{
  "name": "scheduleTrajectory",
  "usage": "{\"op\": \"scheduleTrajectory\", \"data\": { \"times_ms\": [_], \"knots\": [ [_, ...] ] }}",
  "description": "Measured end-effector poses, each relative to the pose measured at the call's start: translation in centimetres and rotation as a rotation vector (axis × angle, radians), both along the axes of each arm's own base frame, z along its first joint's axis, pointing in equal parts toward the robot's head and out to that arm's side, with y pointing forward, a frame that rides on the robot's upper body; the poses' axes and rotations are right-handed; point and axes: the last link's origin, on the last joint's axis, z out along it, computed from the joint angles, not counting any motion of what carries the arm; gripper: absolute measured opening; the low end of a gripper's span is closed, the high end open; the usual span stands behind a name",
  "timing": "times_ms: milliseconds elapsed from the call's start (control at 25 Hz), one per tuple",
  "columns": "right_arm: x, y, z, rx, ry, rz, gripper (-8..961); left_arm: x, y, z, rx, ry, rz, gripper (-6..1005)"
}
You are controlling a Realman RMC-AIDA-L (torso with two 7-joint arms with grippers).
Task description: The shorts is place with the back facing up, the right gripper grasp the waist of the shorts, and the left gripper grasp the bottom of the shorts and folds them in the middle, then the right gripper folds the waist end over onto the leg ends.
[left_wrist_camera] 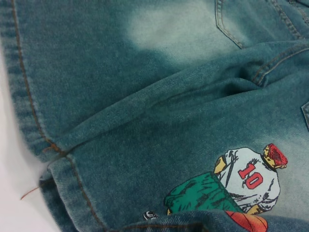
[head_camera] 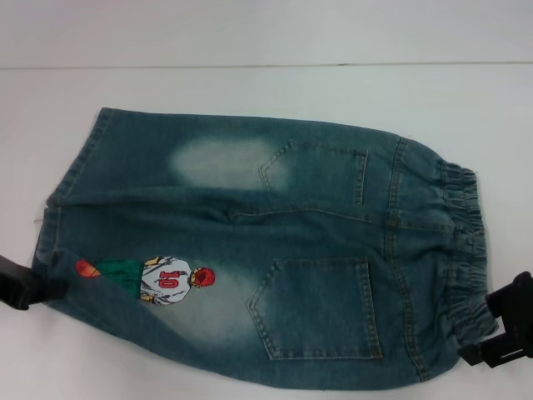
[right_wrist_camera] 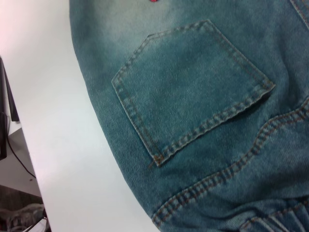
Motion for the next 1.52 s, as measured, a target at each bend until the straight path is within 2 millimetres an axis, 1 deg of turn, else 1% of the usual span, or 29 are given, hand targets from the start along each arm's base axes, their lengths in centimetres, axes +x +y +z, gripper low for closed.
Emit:
{"op": "scheduleTrajectory", "data": {
  "times_ms": [200, 440, 640, 760, 960, 1080, 1160, 1280, 1320, 1360, 1400, 1440, 1520],
  "knots": [
    [0.4, -0.3, 0.0, 0.016, 0.01, 0.003, 691, 0.0, 0.1, 0.0, 0.009, 0.004, 0.0, 33],
    [0.6, -0.7, 0.3, 0.027, 0.044, 0.017, 403, -0.1, 0.2, -0.3, 0.014, 0.003, 0.006, 32],
    [0.6, -1.4, 0.4, 0.014, 0.071, 0.053, 203, -0.3, -0.3, -0.4, -0.012, -0.005, 0.02, 32],
    [0.4, -1.8, 0.6, 0.027, 0.106, 0.08, 67, -0.6, -0.7, -0.1, -0.015, -0.008, 0.038, 33],
    [0.5, -2.6, 1.9, 0.068, 0.169, 0.105, 61, -0.3, -1.4, 1.0, -0.003, -0.044, 0.044, 33],
    [0.8, -3.2, 2.8, 0.096, 0.207, 0.117, 57, -0.1, -1.4, 2.0, 0.056, -0.074, 0.037, 32],
    [1.1, -3.3, 3.6, 0.145, 0.233, 0.123, 54, 0.0, -1.2, 2.5, 0.088, -0.099, 0.024, 32],
    [1.7, -2.5, 4.8, 0.27, 0.26, 0.112, 54, 0.6, -0.2, 2.7, 0.135, -0.141, -0.013, 32],
    [2.0, -2.1, 5.1, 0.309, 0.268, 0.102, 54, 0.6, -0.2, 2.7, 0.135, -0.141, -0.013, 32],
    [2.2, -1.7, 5.3, 0.344, 0.271, 0.093, 54, 1.1, 0.9, 2.5, 0.171, -0.155, -0.04, 32],
    [2.3, -1.4, 5.4, 0.361, 0.276, 0.087, 54, 1.4, 1.7, 2.4, 0.189, -0.156, -0.057, 32],
    [2.4, -1.0, 5.4, 0.38, 0.275, 0.083, 54, 1.5, 2.0, 2.3, 0.195, -0.156, -0.062, 32],
    [2.4, -0.4, 5.3, 0.405, 0.272, 0.079, 54, 2.0, 3.2, 2.1, 0.223, -0.151, -0.081, 33]
  ]
}}
